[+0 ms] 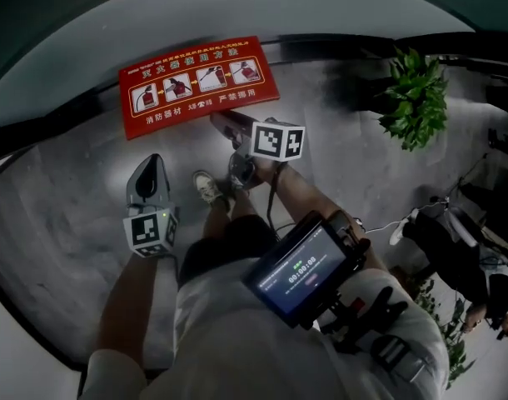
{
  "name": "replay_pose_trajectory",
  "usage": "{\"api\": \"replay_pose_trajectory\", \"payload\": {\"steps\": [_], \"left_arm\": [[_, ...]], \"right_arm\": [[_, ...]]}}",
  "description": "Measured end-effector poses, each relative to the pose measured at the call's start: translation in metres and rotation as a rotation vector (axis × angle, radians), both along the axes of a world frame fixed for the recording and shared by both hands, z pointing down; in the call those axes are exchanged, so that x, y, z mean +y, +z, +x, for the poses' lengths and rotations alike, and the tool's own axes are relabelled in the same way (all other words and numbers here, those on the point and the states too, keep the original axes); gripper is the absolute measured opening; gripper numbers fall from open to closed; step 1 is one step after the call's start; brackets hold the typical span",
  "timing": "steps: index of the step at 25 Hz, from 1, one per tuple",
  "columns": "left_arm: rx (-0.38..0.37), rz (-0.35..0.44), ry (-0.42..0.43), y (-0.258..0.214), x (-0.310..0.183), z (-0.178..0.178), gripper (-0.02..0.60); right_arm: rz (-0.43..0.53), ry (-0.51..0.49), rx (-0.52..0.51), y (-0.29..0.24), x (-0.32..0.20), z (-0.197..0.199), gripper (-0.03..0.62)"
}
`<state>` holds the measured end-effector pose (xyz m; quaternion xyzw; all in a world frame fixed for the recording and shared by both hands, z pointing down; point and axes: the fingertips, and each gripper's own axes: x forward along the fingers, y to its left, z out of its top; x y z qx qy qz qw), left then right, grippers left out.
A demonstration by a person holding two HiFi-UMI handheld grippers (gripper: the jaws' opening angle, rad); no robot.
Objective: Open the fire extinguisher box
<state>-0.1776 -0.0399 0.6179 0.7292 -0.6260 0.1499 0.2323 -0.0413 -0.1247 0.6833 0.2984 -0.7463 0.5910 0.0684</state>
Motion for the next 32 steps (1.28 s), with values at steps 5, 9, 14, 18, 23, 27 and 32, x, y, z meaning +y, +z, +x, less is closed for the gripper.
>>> {"api": "replay_pose_trajectory", "payload": {"steps": [5,9,14,18,23,27,32], "left_arm": [[0.008,0.014,-0.011,-0.007,0.005,0.001,0.002],[0.019,0.029,-0.028,-0.012,0.005,-0.001,0.002],[0.018,0.031,-0.036,-0.009,0.003,-0.004,0.002],[0.028,0.036,-0.038,-0.010,0.001,-0.005,0.002],[0.032,0.035,-0.035,-0.009,0.006,-0.003,0.002],[0.032,0.042,-0.033,-0.007,0.005,-0.002,0.002],[0.012,0.046,-0.028,-0.014,0.008,-0.001,0.002]], "right_arm": [[0.003,-0.062,0.068,-0.012,0.002,0.000,0.123],[0.002,-0.104,0.117,-0.016,0.003,0.001,0.114],[0.008,-0.111,0.139,-0.019,-0.004,0.001,0.106],[0.003,-0.083,0.110,-0.024,-0.009,0.000,0.104],[0.007,-0.042,0.059,-0.031,-0.009,-0.001,0.109],[0.013,-0.037,0.023,-0.034,-0.012,-0.005,0.149],[0.005,0.006,-0.031,-0.045,-0.014,-0.008,0.167]]}}
